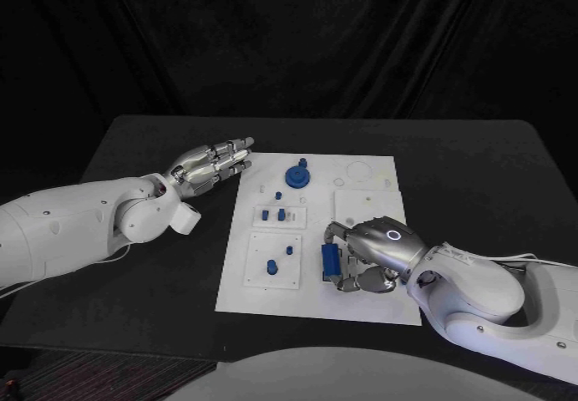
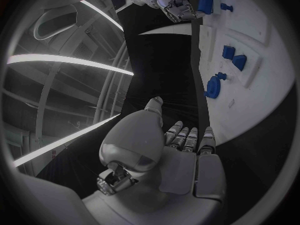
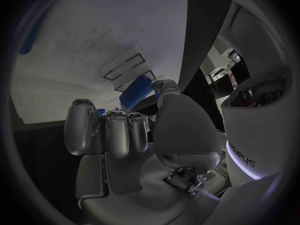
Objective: Assemble the parts on the task board
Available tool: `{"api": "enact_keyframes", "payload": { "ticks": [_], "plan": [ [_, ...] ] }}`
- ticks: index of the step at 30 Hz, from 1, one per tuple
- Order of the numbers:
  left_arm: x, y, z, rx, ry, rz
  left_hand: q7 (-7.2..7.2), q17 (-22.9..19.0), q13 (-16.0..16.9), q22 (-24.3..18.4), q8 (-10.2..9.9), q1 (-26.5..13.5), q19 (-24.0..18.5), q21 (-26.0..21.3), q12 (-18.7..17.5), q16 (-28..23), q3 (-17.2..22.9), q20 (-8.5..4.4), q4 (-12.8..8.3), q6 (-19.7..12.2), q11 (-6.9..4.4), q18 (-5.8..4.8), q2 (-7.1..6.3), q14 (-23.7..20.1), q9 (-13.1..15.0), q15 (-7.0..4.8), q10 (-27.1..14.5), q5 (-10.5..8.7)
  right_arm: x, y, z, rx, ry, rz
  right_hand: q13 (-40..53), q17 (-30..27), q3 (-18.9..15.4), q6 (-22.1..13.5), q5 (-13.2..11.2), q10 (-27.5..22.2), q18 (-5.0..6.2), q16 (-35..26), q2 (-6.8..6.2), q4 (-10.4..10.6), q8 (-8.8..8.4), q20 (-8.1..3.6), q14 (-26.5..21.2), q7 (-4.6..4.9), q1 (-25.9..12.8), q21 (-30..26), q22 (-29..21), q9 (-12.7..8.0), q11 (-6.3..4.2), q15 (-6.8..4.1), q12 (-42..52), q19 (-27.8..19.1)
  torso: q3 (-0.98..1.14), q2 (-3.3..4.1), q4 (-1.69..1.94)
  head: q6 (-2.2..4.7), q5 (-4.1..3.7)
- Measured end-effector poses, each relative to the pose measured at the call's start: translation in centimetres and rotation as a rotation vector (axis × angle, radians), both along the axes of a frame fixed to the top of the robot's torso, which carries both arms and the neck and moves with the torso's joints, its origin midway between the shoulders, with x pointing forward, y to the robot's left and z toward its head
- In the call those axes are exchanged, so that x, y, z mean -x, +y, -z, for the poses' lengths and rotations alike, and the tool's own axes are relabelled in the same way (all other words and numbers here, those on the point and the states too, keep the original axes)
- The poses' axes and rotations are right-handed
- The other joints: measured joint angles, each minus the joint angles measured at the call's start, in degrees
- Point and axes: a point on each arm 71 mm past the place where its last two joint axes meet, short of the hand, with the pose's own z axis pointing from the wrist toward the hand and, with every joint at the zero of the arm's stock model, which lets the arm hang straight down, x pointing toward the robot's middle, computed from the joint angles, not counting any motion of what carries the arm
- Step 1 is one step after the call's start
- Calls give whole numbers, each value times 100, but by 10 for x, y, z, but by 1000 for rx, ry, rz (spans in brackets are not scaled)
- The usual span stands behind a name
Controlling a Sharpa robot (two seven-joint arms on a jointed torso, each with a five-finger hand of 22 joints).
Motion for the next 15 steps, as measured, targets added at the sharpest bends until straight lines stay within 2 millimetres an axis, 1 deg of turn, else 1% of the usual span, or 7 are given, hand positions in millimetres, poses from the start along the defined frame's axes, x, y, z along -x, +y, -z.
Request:
{"api": "enact_keyframes", "payload": {
  "ticks": [2, 3, 6, 9, 12, 13, 15],
  "plan": [
    [0, 0, 0, 0, 0, 0, 0, 0, 0, 0, 0, 0, 0, 0, 0, 0, 0, 0, 0, 0, 1, 0, 0, 0, 0, 0, -2, 0, 0, -1, 0, -3, 1, 2, 0, 0, 56, 1, 56, 0, 0, 0, 15, 11, -3, 0, 0, 1, -118, 0, 0, -35, 0, 0, 0, 0, 0, 0, 0, 0, -1],
    [0, 0, 0, 0, 1, 0, 2, 0, 0, 0, 0, 0, 0, 0, 0, 0, 0, 0, 0, 2, 13, 0, 0, 0, 0, 0, -14, 0, 0, -1, 0, -3, 1, 4, 0, 0, 96, 4, 60, 0, 0, 0, 16, 50, -12, 0, 0, 4, -132, 0, 0, -50, 0, 0, 0, 0, 0, 0, 0, 0, -3],
    [0, 0, 0, -1, 1, 0, 20, -1, -1, 0, 0, 0, 0, 0, 0, 0, 0, 0, 0, 20, 21, 0, 0, 0, 0, 0, -21, 0, 0, -2, 0, -7, 3, 9, 0, 0, 221, 52, 150, 20, 0, 0, 37, 95, -31, -21, 0, 52, -400, 46, 0, -117, -21, 0, 0, 22, 0, -1, -2, 0, -8],
    [0, 0, 1, -1, 2, 0, 20, -3, -3, 1, 22, 0, 0, 0, 0, 0, 0, 0, 0, 20, 21, 0, 0, 0, 0, 0, -21, 0, 0, -3, 0, -12, 7, 14, -1, 0, 277, 71, 187, 21, 0, 0, 48, 71, -41, -21, 21, 71, -466, 46, 0, -117, -21, -21, 0, 22, 2, -3, -3, 0, -9],
    [0, 1, 1, -1, 2, 0, 20, -4, -4, 1, 22, 0, 0, 0, 0, 0, 0, 0, 0, 20, 21, 0, 0, 0, 0, 0, -21, 0, 0, -4, -1, -17, 10, 17, -1, 0, 305, 75, 188, 20, -1, 0, 59, 72, -62, -22, 21, 75, -491, 85, 0, -161, -21, -21, 0, 22, 3, -4, -4, 0, -9],
    [0, 1, 1, -2, 3, -1, 20, -5, -5, 1, 23, 0, 0, 0, 0, 0, 0, 0, 0, 20, 21, 0, 0, 1, -1, 1, -21, 0, 0, -4, -1, -19, 12, 18, -1, 0, 306, 91, 188, 20, -1, 0, 60, 71, -63, -22, 21, 91, -493, 85, 0, -162, -21, -21, 0, 22, 3, -4, -4, 0, -9],
    [0, 1, 1, -2, 3, -1, 20, -5, -5, 1, 22, 0, 0, 0, 0, 0, 0, 0, 0, 20, 21, 0, 0, 21, 0, 21, -21, 0, 1, -5, -1, -21, 14, 21, -1, 0, 306, 92, 188, 20, 0, 0, 60, 71, -64, -22, 21, 92, -524, 85, 0, -165, -21, -21, 0, 22, 2, -5, -3, 0, -9]
  ]
}}
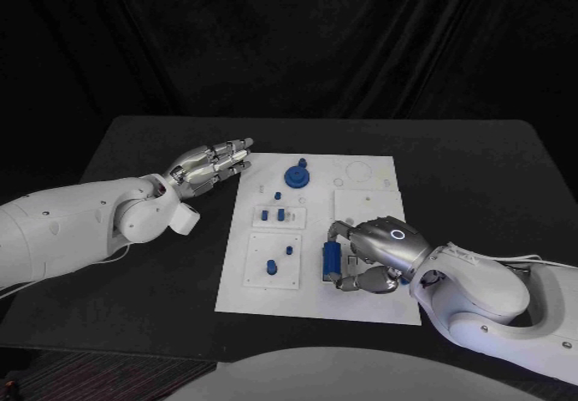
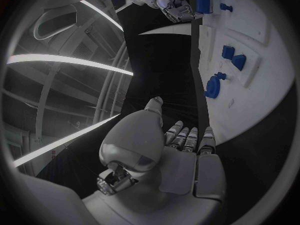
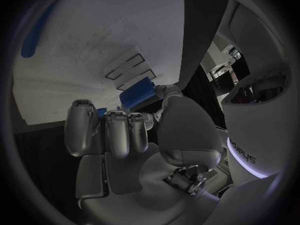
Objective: Assemble the parts on the task board
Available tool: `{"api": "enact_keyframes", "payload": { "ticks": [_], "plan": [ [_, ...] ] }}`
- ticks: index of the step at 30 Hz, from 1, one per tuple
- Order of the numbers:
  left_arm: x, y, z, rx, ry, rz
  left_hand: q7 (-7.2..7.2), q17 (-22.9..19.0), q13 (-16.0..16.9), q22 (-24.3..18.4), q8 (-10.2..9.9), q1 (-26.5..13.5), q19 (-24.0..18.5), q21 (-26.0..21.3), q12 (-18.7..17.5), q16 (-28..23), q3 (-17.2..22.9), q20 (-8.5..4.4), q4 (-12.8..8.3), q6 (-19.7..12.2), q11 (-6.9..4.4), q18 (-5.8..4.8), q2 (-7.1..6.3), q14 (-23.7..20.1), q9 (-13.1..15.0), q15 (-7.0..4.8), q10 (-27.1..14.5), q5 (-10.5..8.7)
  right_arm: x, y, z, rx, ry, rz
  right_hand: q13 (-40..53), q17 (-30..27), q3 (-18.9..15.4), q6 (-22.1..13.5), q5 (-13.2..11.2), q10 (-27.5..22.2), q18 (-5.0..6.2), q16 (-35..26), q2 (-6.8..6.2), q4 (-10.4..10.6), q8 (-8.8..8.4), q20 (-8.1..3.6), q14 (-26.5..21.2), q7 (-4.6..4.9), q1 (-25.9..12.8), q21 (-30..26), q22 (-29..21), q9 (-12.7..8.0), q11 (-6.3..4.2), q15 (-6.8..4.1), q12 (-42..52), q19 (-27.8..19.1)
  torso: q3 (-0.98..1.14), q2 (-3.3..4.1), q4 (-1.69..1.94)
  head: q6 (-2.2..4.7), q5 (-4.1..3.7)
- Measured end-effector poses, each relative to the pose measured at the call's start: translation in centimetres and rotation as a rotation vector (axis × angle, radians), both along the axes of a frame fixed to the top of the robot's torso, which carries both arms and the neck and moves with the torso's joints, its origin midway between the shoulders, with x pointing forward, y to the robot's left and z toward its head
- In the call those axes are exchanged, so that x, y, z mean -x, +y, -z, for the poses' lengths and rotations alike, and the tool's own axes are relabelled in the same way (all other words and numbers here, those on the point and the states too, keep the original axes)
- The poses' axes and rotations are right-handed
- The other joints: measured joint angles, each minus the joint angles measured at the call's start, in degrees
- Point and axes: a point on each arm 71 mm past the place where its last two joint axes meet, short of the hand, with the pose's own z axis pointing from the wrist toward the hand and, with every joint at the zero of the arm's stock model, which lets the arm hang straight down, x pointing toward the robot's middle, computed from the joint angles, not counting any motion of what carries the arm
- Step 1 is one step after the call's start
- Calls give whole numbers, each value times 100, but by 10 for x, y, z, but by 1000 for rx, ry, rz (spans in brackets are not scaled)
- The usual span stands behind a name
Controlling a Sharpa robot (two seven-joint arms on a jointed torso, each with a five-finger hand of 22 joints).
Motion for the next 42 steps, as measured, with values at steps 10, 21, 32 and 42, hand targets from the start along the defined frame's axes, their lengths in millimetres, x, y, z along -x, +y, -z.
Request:
{"api": "enact_keyframes", "payload": {
  "ticks": [10, 21, 32, 42],
  "plan": [
    [0, 1, 0, -2, 3, 0, 0, 0, 1, 0, 0, 0, 0, 0, 0, 0, 17, 0, -16, 0, 0, 0, 0, 0, 0, 0, 0, 0, 2, -2, 0, -3, 11, 8, 0, 0, 123, -26, -3, 0, 0, 0, -6, -10, -116, -20, 0, -26, -23, 21, 5, -68, 0, 0, 0, 20, -4, 3, -1, 0, 0],
    [0, 1, 1, -4, 7, 1, 0, 2, 2, 1, 0, 0, -21, 0, 0, 0, 0, 21, -33, 0, 0, 0, 0, 0, 4, 0, 0, 0, 4, -2, 1, 1, 22, 10, -1, -1, 286, -126, -135, 0, 0, 0, -44, 61, -249, -20, 0, -126, -60, -18, 4, -168, 0, 0, 0, 20, -4, 5, 0, 0, 7],
    [1, 3, 1, -8, 15, 1, 0, 4, 3, 2, 23, -24, 0, 0, 0, 0, -16, 42, -48, 42, 20, 1, 24, -21, 11, 21, 20, 0, 5, -2, 3, 14, 34, 13, -1, -1, 324, -156, -159, 0, 0, 0, -97, 69, -324, -20, 0, -156, -113, -18, 3, -257, 0, 0, 0, 20, -4, 8, -1, 0, 8],
    [1, 3, 2, -11, 20, 2, 21, 5, 5, 2, 45, -24, 0, 0, 0, 0, -16, 42, -48, 63, 35, 1, 24, -21, 16, 20, 36, 0, 5, -3, 6, 34, 46, 23, -1, -1, 419, -372, -553, 2, 0, 0, -122, 71, -670, 22, 0, -176, -172, -108, 2, -564, 29, 1, 0, -22, -5, 9, 4, 0, -3]
  ]
}}
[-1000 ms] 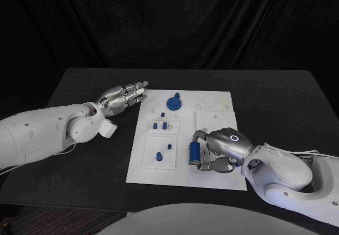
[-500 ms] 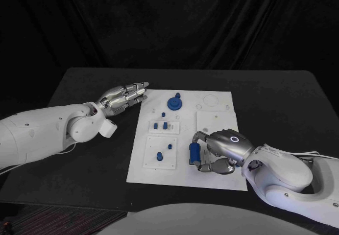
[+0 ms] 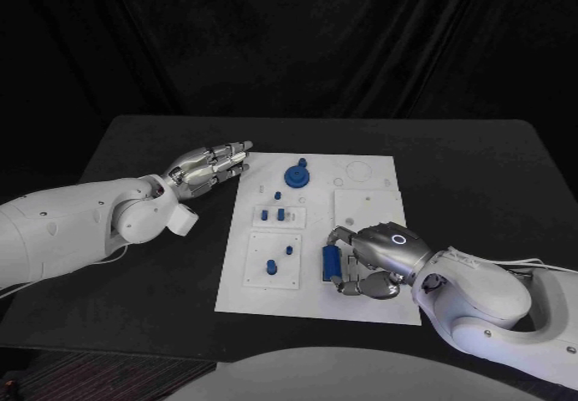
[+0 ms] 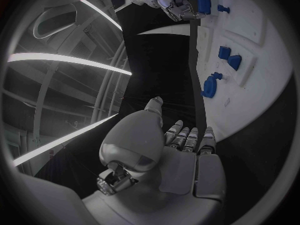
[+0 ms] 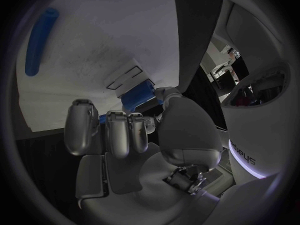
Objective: Assemble the parts on the task board
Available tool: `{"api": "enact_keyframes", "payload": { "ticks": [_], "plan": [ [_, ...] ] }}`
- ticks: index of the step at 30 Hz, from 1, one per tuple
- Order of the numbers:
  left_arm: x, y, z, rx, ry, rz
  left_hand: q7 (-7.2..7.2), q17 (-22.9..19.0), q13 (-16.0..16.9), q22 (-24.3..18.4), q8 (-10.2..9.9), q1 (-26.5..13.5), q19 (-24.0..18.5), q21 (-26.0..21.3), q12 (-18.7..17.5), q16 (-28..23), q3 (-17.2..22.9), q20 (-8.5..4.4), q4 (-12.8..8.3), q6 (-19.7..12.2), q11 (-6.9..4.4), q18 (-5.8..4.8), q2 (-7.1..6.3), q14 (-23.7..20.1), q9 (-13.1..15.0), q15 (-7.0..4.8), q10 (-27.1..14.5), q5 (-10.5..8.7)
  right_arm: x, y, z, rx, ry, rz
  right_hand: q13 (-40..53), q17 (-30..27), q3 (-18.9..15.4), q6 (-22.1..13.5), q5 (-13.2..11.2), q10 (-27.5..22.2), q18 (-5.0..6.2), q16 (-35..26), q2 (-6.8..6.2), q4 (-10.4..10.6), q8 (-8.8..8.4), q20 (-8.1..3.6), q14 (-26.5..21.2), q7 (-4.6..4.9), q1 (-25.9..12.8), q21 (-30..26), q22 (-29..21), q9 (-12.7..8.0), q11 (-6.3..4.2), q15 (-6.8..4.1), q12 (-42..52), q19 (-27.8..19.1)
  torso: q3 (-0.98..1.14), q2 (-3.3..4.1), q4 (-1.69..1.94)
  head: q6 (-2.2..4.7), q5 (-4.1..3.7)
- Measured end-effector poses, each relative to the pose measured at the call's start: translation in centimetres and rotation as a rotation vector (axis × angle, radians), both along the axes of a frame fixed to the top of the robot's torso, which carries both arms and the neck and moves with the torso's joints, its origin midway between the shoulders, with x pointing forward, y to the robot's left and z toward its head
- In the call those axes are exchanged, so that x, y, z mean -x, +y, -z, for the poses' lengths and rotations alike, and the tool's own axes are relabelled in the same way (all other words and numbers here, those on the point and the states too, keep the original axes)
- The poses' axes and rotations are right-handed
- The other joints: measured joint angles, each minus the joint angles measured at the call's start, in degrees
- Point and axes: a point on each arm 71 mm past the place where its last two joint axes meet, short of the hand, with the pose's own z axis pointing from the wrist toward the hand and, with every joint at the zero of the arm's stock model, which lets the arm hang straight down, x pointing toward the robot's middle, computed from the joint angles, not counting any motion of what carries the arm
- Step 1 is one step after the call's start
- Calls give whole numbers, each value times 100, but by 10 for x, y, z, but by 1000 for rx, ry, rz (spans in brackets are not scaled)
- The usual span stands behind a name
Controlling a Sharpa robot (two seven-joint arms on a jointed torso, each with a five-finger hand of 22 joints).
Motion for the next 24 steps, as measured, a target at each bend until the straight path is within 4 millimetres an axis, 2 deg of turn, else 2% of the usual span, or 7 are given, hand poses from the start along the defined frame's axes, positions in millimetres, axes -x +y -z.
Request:
{"api": "enact_keyframes", "payload": {
  "ticks": [4, 7, 9, 15, 18, 22, 24],
  "plan": [
    [0, 0, 0, -1, 1, 0, 0, -1, 0, 0, 0, 0, 0, 0, 0, 0, 0, 0, 0, 0, 0, 0, 0, 0, 0, 0, 0, 0, 0, -1, 1, 10, 5, 5, 0, 0, -60, -110, -692, -4, 0, 0, 18, -27, -151, 36, -3, 56, -34, -65, 0, -184, 13, 40, 0, -36, -1, -3, -4, 0, 9],
    [0, 0, 0, -2, 2, 0, 0, -3, 0, 0, 0, 0, 0, 0, 0, 0, 0, 0, 0, 0, 0, 0, 0, 0, 0, 0, 0, 0, 0, -1, 2, 20, 9, 11, 0, 0, -99, -110, -903, -18, 0, 0, 2, -18, -161, 41, 0, 56, -17, -66, 0, -244, 40, 42, 0, -41, -1, -4, -7, 0, 10],
    [0, 0, 0, -2, 3, 0, 0, -4, 0, 0, 0, 0, 0, 0, 0, 0, 0, 0, 0, 0, 0, 0, 0, 0, 0, 0, 0, 0, -1, -2, 2, 26, 12, 15, 0, 0, -199, -160, -1305, -2, 82, -24, -3, -16, -233, 52, -21, 86, -12, -86, -1, -339, 56, 64, 0, -52, -1, -4, -7, 0, 4],
    [0, 0, 1, -2, 4, 1, -20, -5, 1, 1, 0, 0, 0, 0, 0, 0, 17, 0, -16, 20, 0, 0, 0, 21, 0, 21, 0, 0, -1, -2, 3, 33, 15, 24, 0, 0, -545, -504, -2928, -2, 91, -24, 61, -3, -470, 71, -21, 79, 75, -132, -1, -605, 56, 64, 0, -71, 0, -4, -3, 0, -4],
    [0, 0, 1, -3, 5, 1, -20, -5, 1, 1, 0, 0, 0, 0, 0, 0, 17, 0, -16, 20, 0, 0, 0, 21, -1, 21, 0, 0, -1, -3, 3, 35, 15, 28, 0, 0, -871, -711, -3807, -2, 91, -24, -102, 22, -712, 71, -21, 67, 157, -132, -1, -761, 56, 64, 0, -71, 1, -4, -1, 0, -7],
    [0, 0, 1, -3, 6, 2, -21, -5, 1, 1, 0, 1, 0, 0, 0, 0, 17, 0, -16, 20, 0, 0, 0, 21, -1, 21, 0, 0, -1, -4, 3, 32, 13, 33, 0, 0, -1260, -814, -4513, -2, 91, -23, -554, 45, -884, 71, -21, 48, 93, -132, -1, -859, 56, 64, 0, -71, 2, -4, -1, 0, 3],
    [0, 0, 1, -3, 6, 2, -20, -5, 1, 1, 0, 1, 0, 0, 0, 0, 17, 0, -16, 20, 0, 0, 0, 21, -1, 21, 0, 0, -1, -5, 2, 27, 11, 36, 2, 0, -1315, -814, -4692, -2, 90, -23, -591, 47, -887, 71, -21, 47, 83, -132, -1, -873, 56, 64, 0, -71, 2, -4, -1, 0, 10]
  ]
}}
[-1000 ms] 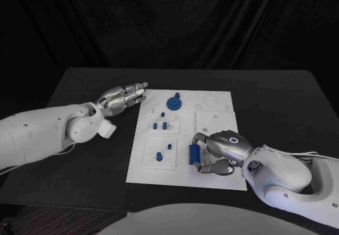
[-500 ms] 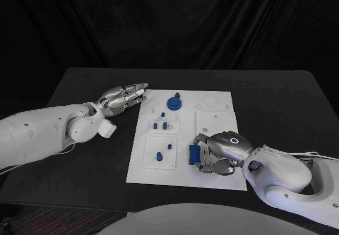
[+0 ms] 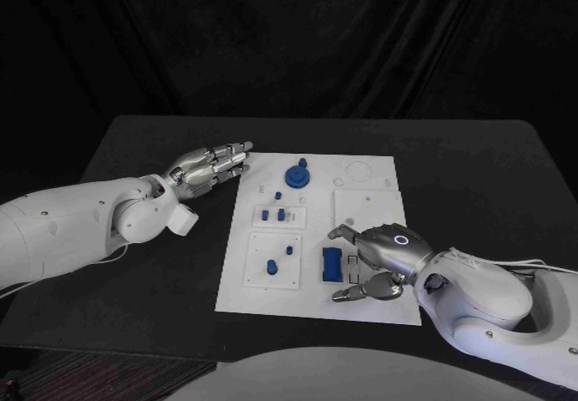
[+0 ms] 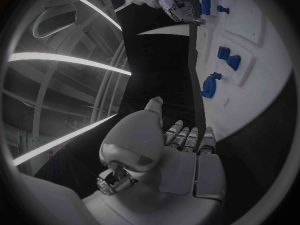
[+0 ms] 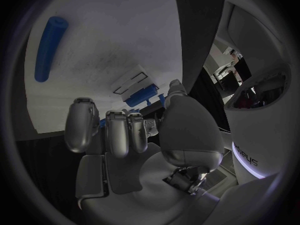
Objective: Assemble the parts on the task board
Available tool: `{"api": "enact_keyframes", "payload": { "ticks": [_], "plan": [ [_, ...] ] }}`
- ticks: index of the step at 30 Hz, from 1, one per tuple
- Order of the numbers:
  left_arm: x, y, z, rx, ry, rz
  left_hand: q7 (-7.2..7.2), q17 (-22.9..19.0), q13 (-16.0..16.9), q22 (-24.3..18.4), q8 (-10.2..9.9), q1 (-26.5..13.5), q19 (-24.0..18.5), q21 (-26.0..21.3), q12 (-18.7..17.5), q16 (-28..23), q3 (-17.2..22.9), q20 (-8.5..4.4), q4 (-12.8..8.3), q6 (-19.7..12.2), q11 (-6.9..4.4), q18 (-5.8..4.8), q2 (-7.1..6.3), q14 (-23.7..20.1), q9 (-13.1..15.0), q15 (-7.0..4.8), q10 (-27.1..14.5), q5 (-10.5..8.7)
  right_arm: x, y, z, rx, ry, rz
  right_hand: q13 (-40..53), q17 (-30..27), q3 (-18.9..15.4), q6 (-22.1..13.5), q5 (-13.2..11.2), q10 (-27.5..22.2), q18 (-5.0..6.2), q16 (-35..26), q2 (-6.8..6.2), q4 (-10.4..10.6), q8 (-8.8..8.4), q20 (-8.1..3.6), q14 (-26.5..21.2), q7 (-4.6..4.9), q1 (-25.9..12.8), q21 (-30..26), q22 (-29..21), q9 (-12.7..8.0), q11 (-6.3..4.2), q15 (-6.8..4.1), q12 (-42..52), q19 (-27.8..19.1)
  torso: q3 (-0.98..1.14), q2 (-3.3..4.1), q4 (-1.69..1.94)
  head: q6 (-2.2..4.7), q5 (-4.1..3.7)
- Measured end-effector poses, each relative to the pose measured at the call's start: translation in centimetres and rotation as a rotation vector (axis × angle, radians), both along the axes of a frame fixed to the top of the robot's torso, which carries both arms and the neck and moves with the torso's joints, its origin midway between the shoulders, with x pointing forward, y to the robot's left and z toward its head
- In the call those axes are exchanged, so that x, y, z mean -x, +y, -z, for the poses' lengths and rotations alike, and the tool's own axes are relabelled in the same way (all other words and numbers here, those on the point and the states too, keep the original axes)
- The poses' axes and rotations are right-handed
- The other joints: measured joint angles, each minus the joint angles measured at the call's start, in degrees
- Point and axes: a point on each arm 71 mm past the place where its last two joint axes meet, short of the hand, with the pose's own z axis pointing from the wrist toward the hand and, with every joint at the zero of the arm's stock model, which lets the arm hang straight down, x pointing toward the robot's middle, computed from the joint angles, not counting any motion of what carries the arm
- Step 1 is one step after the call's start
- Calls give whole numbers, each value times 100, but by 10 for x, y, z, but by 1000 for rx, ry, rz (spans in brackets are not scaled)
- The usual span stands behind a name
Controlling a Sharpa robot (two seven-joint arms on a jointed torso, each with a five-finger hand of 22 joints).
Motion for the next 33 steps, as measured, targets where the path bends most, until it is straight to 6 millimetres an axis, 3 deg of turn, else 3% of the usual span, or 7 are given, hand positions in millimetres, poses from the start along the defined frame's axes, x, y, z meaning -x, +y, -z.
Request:
{"api": "enact_keyframes", "payload": {
  "ticks": [6, 10, 12, 16, 20, 25, 33],
  "plan": [
    [0, 1, 0, -1, 1, 0, 20, 1, 1, 0, 22, -24, 0, 0, 0, 0, 0, 0, 0, 20, 0, 0, 24, 0, 6, 0, 0, 0, 1, -8, -5, -40, -24, 21, 2, 0, -52, 26, -333, 0, 0, 0, -42, 3, 166, 0, 0, -26, -57, 0, 0, -3, 0, 0, 0, 0, 1, 0, 0, 0, 23],
    [0, 1, 0, -1, 2, 0, 20, 2, 1, 0, 22, -24, -21, 0, 0, 0, -1, 20, 0, 20, 0, 0, 24, 0, 6, 0, 0, 0, -4, -16, -17, -80, -50, 45, 2, 0, 260, 293, -553, 0, -1, -22, 461, -16, 466, 0, 0, -59, -304, 0, 0, 26, 0, 0, 0, 0, 1, 1, 0, 0, 35],
    [0, 1, 0, -1, 2, -1, 20, 2, 1, 0, 22, -24, -21, 0, 0, 0, -16, 20, -16, 46, 0, 0, 24, 0, 6, 0, 0, 0, -9, -21, -26, -107, -57, 66, 2, 0, 376, 616, -535, 0, 0, -22, 927, -40, 611, 0, 0, -17, -458, 0, 0, 42, 0, 0, 0, 0, 1, 1, 0, 0, 44],
    [1, 2, 0, 0, 2, -1, 19, 3, 1, 0, 46, -24, -21, 0, 0, 0, -7, 20, -25, 62, 18, 0, 24, 0, 12, 0, 18, 0, -26, -35, -50, -160, -55, 136, 1, 0, 349, 1355, -73, 0, -1, -22, 1210, -60, 791, 0, 14, 70, -319, 50, 0, 42, 42, 40, 0, 0, 1, 2, 1, 0, 44],
    [2, 2, 0, 0, 1, -3, 40, 3, 1, 1, 51, -24, -21, 0, 0, 0, -16, 20, -64, 82, 19, 0, 24, -1, 12, 0, 19, 22, -47, -51, -79, -199, -61, 217, 1, 0, 243, 2140, 250, 0, -1, -22, 1357, -73, 927, 15, 7, 40, -87, 75, 0, 63, 42, 47, 0, 15, 1, 2, 1, 0, 49],
    [2, 2, 0, 1, 0, -3, 20, 4, 2, 0, 51, -24, -21, 0, 0, 0, -1, 20, -79, 103, 19, 0, 24, 0, 17, -1, 19, 22, -64, -68, -102, -175, -14, 306, 1, 0, 182, 3091, 733, -9, -1, -22, 1476, -71, 851, -2, 16, -75, 249, 45, -1, 109, 3, 12, 0, -2, 1, 3, 4, 0, 23],
    [2, 1, 0, 0, -1, -6, 34, 4, 12, 1, 77, -24, 0, 0, 0, 0, -1, 41, -128, 157, 38, 0, 23, -4, 17, 2, 38, 48, -72, -84, -92, 46, 205, 421, 0, 0, -2, 4556, 773, -2, 137, -508, 1628, -77, 15, -105, 7, -278, 634, -757, -1, 110, -129, -93, 0, -326, -4, 6, 4, 0, 12]
  ]
}}
